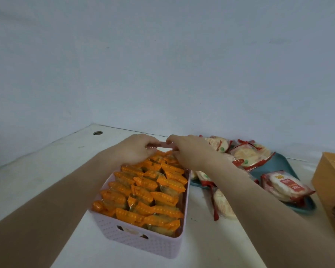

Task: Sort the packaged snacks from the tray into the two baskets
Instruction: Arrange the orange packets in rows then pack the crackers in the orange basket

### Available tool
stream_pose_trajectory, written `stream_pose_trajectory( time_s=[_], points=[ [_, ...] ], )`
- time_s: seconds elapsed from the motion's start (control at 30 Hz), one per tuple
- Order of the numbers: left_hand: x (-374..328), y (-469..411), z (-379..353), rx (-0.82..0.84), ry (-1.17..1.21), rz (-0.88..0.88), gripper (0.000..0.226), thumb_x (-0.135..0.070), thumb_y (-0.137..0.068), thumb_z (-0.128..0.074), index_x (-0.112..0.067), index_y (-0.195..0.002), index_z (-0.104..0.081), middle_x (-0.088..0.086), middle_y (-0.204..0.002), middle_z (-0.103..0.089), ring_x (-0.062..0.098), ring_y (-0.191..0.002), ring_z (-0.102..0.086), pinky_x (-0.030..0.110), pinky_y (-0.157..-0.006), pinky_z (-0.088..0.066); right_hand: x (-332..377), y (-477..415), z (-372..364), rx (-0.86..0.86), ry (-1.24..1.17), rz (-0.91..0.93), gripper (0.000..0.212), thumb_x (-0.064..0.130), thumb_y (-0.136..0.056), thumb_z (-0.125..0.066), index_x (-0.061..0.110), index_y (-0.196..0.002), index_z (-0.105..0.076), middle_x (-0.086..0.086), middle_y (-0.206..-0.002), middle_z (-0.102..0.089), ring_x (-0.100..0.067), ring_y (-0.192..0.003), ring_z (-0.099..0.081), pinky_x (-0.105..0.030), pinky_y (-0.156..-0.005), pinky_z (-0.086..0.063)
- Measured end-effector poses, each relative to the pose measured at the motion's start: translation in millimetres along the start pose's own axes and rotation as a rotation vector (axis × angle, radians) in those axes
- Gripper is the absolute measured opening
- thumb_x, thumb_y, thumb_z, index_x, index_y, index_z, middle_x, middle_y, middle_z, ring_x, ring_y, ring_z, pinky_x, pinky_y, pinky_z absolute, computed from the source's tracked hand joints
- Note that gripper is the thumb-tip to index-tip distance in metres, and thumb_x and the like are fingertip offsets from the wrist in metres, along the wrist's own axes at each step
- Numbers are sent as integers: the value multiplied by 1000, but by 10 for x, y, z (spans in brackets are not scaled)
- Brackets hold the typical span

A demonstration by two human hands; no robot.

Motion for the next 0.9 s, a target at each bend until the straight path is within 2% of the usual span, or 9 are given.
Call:
stream_pose_trajectory(
  time_s=[0.13,0.2,0.3,0.37,0.43,0.53,0.63,0.8,0.9],
  points=[
    [170,170,149,-176,-109,143,41,-16,-99,-46,-22,-139,-47,3,-141,-51,22,-125,-50,29,-96,-40,-91,197,168,-196,-118,-161,36,26,-96,-45,20,-132,-47,-9,-122,-57,-27,-108,-55,-35,-81,-45],
    [278,274,119,-44,-168,288,44,-21,-99,-42,-17,-143,-37,10,-139,-51,27,-119,-54,34,-91,-46,-176,317,188,-62,-115,-292,37,33,-100,-40,15,-132,-42,-13,-125,-57,-31,-111,-57,-34,-79,-42],
    [303,379,36,133,30,424,34,-29,-102,-37,-13,-131,-43,13,-124,-57,27,-102,-60,31,-72,-51,-106,494,91,253,-654,-451,48,44,-99,-43,17,-138,-32,-15,-114,-63,-32,-91,-72,-36,-79,-57],
    [326,376,41,120,159,453,30,-33,-102,-36,-12,-119,-49,13,-112,-60,25,-90,-61,31,-68,-51,6,533,68,287,-827,-428,56,44,-97,-47,25,-143,-22,-12,-100,-61,-30,-74,-74,-43,-72,-61],
    [415,364,78,100,184,465,38,-39,-101,-35,-9,-114,-54,13,-103,-59,26,-84,-59,31,-65,-49,93,508,38,233,-846,-383,61,40,-97,-49,25,-146,-16,-6,-86,-60,-31,-76,-74,-45,-73,-61],
    [574,314,171,54,111,502,49,-53,-97,-35,-12,-114,-55,12,-113,-60,32,-96,-61,38,-78,-52,243,452,-32,180,-876,-366,53,31,-93,-52,13,-137,-27,-6,-94,-61,-31,-79,-73,-48,-78,-59],
    [645,263,268,46,8,537,63,-57,-96,-32,-8,-133,-48,13,-138,-48,34,-117,-51,42,-93,-46,491,384,-164,227,-949,-322,59,30,-91,-50,10,-141,-25,-5,-101,-61,-24,-77,-71,-41,-76,-61],
    [667,196,254,92,-87,580,71,-57,-98,-28,-2,-142,-41,17,-151,-37,34,-133,-40,40,-106,-32,690,225,-492,214,-966,-260,83,59,-67,-43,18,-139,-32,-3,-114,-63,-25,-98,-64,-47,-79,-58],
    [586,181,248,108,-147,603,66,-51,-101,-26,-1,-143,-38,19,-150,-38,34,-134,-40,39,-108,-31,719,298,-426,194,-997,-246,57,49,-86,-45,20,-135,-35,-1,-115,-63,-18,-98,-62,-41,-84,-56]
  ],
)
Point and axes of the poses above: each hand's wrist, its own y-axis away from the middle knuckle, its own z-axis out of the back of the hand, x = y × z, the point moved 4 cm from there along -y, towards the middle knuckle
